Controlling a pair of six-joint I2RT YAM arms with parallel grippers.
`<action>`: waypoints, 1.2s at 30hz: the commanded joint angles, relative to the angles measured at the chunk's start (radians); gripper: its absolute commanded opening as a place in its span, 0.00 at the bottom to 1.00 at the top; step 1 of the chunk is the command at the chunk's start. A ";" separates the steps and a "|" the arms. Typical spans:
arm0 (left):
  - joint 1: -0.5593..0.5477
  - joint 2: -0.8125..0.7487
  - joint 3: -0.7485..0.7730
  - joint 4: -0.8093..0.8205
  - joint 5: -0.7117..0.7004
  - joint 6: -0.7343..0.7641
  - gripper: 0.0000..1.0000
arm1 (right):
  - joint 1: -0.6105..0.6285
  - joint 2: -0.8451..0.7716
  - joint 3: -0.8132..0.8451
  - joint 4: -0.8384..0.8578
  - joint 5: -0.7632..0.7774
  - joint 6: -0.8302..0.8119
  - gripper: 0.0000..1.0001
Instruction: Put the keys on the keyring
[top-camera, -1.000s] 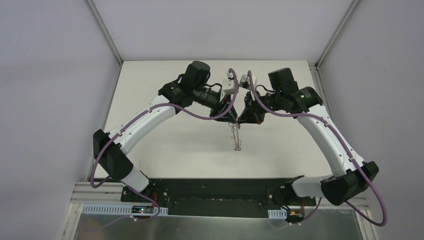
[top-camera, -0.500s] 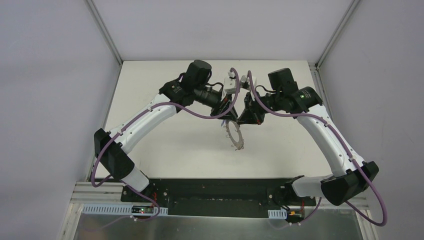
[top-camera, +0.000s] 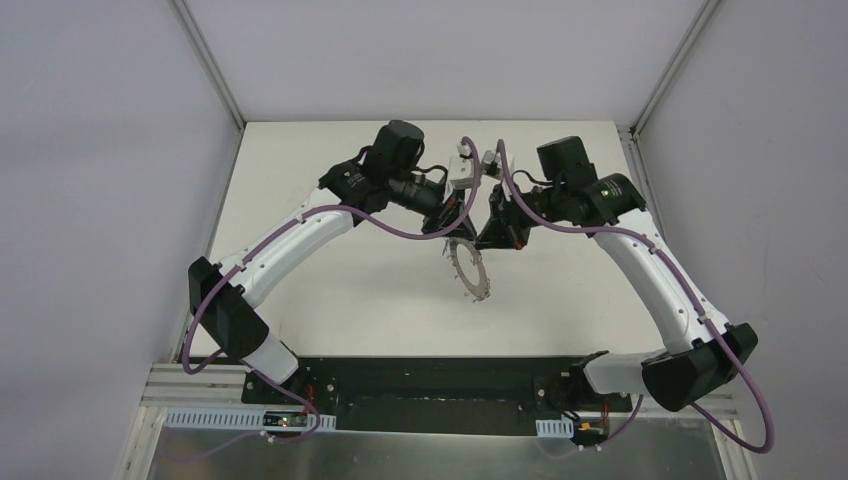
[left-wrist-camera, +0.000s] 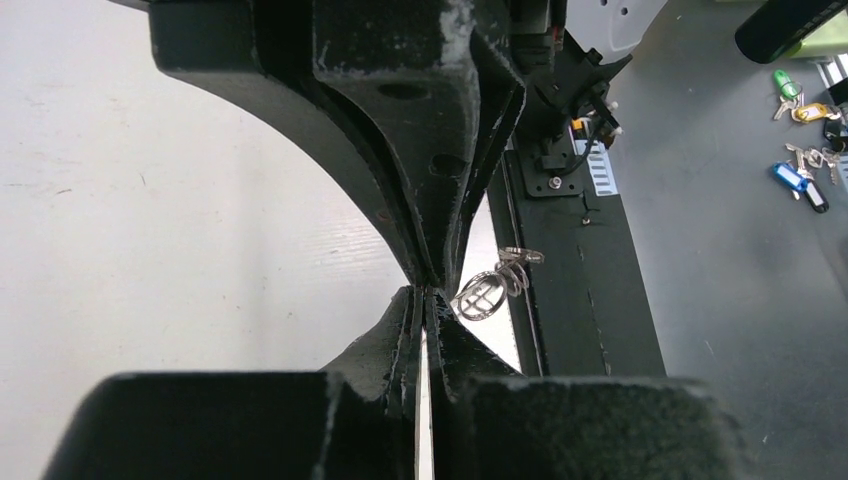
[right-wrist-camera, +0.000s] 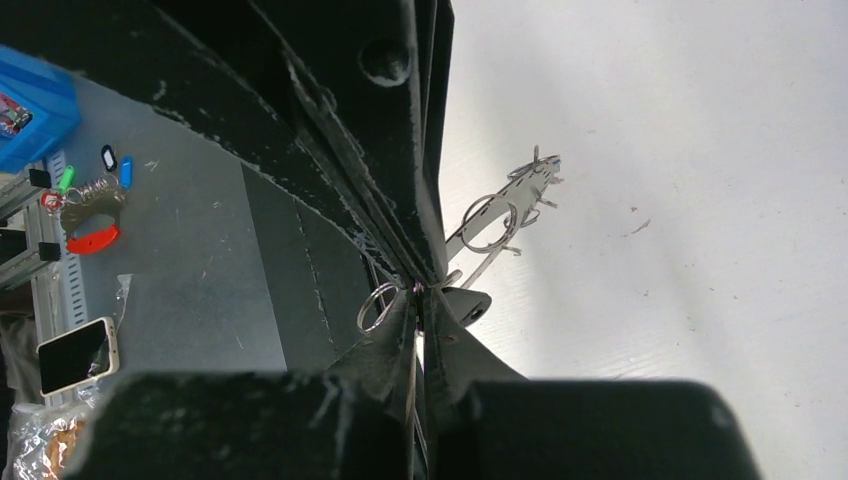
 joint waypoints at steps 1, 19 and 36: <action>-0.019 0.004 0.009 0.003 0.035 -0.001 0.00 | -0.022 -0.037 0.005 0.071 -0.045 0.024 0.00; 0.069 -0.102 -0.276 0.799 0.159 -0.765 0.00 | -0.151 -0.248 -0.153 0.260 -0.104 0.100 0.29; 0.071 -0.073 -0.324 1.109 0.192 -1.041 0.00 | -0.156 -0.242 -0.125 0.256 -0.125 0.010 0.44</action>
